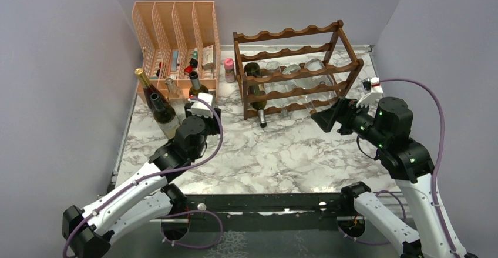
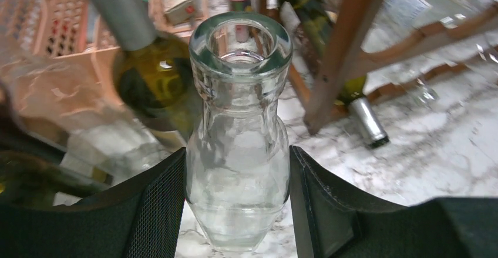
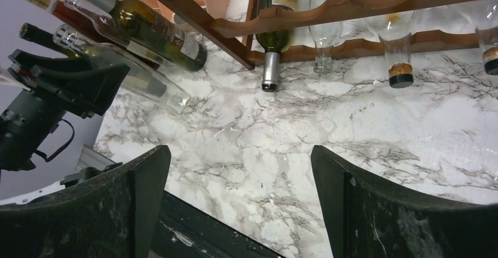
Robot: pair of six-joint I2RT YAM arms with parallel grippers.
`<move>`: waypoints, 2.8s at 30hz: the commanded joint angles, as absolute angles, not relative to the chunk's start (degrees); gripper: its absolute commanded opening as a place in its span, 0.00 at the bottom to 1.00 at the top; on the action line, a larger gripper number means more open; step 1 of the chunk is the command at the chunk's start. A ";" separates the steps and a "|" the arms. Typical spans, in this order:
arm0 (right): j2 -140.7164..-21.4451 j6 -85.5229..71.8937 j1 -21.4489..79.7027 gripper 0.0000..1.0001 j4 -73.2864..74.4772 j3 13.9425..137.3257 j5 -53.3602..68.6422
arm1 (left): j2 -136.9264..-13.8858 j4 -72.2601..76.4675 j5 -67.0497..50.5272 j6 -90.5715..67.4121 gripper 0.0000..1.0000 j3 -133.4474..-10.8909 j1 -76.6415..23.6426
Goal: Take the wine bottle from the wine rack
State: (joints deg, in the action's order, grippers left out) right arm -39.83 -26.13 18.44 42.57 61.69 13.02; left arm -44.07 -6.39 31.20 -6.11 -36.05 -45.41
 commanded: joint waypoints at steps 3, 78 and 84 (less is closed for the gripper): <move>-39.34 -27.20 18.68 0.92 41.49 61.08 11.99 | -39.49 3.65 42.15 -7.95 0.27 -30.99 -40.11; -57.43 -38.14 20.86 1.00 -1.99 25.63 22.38 | -28.37 11.75 3.41 -2.74 0.95 -31.35 -30.54; -64.79 -40.95 25.26 0.93 -13.50 24.03 17.84 | -27.07 11.92 3.86 -0.52 0.94 -31.01 -32.40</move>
